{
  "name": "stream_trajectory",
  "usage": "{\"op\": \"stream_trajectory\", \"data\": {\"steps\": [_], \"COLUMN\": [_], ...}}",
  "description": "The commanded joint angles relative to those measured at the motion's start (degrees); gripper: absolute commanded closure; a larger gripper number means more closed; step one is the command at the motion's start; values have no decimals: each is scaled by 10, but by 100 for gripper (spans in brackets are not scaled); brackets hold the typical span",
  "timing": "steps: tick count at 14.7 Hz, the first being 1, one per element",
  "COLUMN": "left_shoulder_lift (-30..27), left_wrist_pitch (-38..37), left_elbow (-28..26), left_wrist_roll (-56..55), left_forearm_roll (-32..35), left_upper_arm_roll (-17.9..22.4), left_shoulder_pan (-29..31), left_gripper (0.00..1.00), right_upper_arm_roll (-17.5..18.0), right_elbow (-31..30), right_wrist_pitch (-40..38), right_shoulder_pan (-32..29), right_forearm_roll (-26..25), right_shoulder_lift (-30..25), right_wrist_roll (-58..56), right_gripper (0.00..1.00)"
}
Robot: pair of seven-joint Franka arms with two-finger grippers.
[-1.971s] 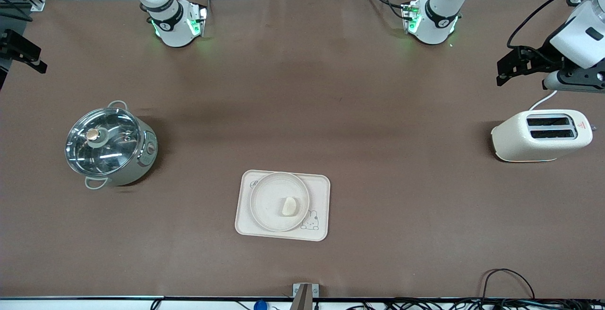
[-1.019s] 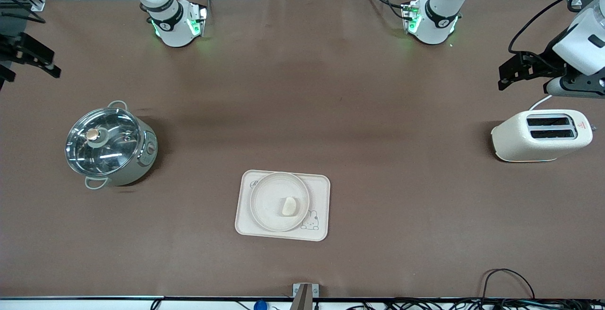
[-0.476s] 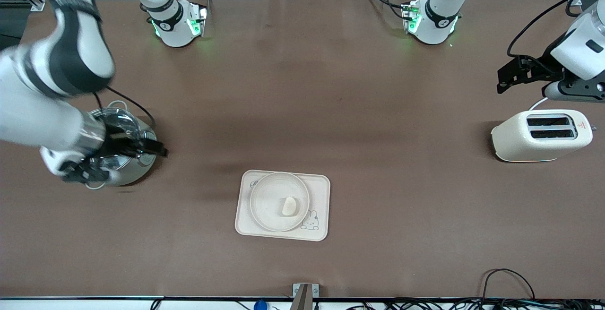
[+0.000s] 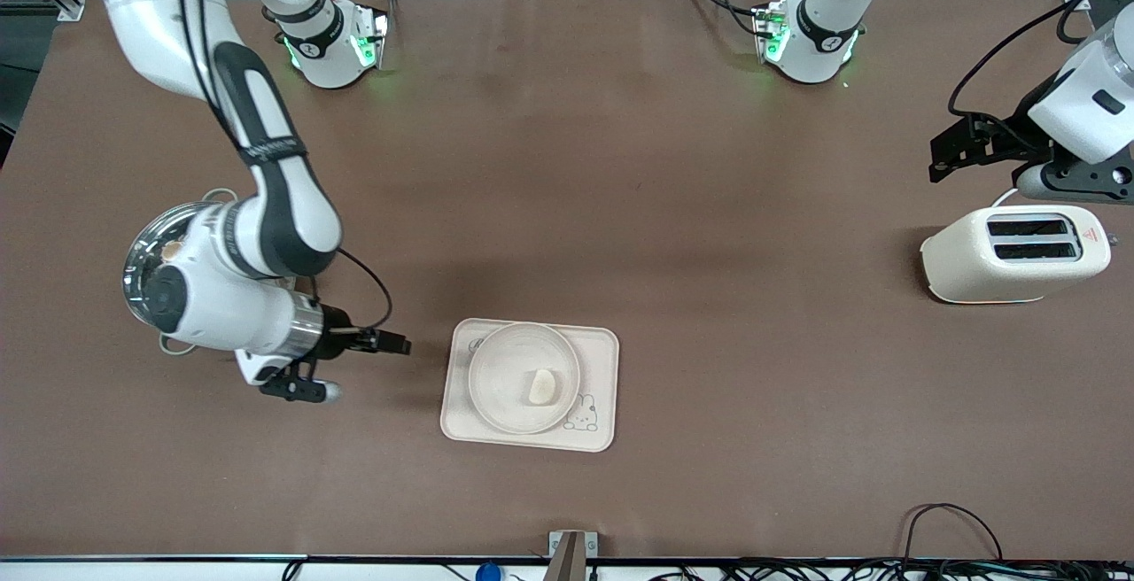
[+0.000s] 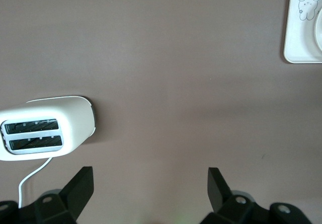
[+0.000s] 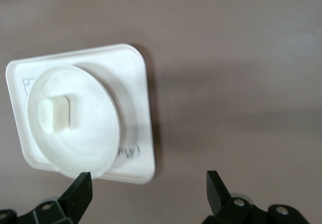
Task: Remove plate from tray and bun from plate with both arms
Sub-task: 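Reach the right gripper toward the white plate on the tray, then lower the right gripper and grasp the plate rim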
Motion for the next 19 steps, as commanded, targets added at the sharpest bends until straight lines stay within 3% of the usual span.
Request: {"op": "stream_trajectory", "data": {"steps": [1,10,15,18,19], "left_shoulder_lift": [3,3,7,9,9], "left_wrist_pitch": [-1,-1,0,-1,-1], "left_elbow": [11,11,11,9,7], "left_wrist_roll": [-1,-2,-3,-2,-2], "left_forearm_roll": [-5,-6,-6,-4,-4], "left_upper_arm_roll": [-1,0,0,0,0], "left_shoulder_pan": [3,3,3,3,2], "left_gripper": [0,0,0,0,0], "right_upper_arm_roll": [-5,-5,-5,-5,-5], "right_elbow": [37,101,101,106,112], "right_wrist_pitch": [36,48,59,83,84], "right_shoulder_pan": [30,65,75,78,77], "right_forearm_roll": [16,76,76,76,76], "right_shoulder_lift": [36,129,146,156,163], "right_wrist_roll": [13,23,37,34,34], "right_gripper": [0,0,25,29,35]}}
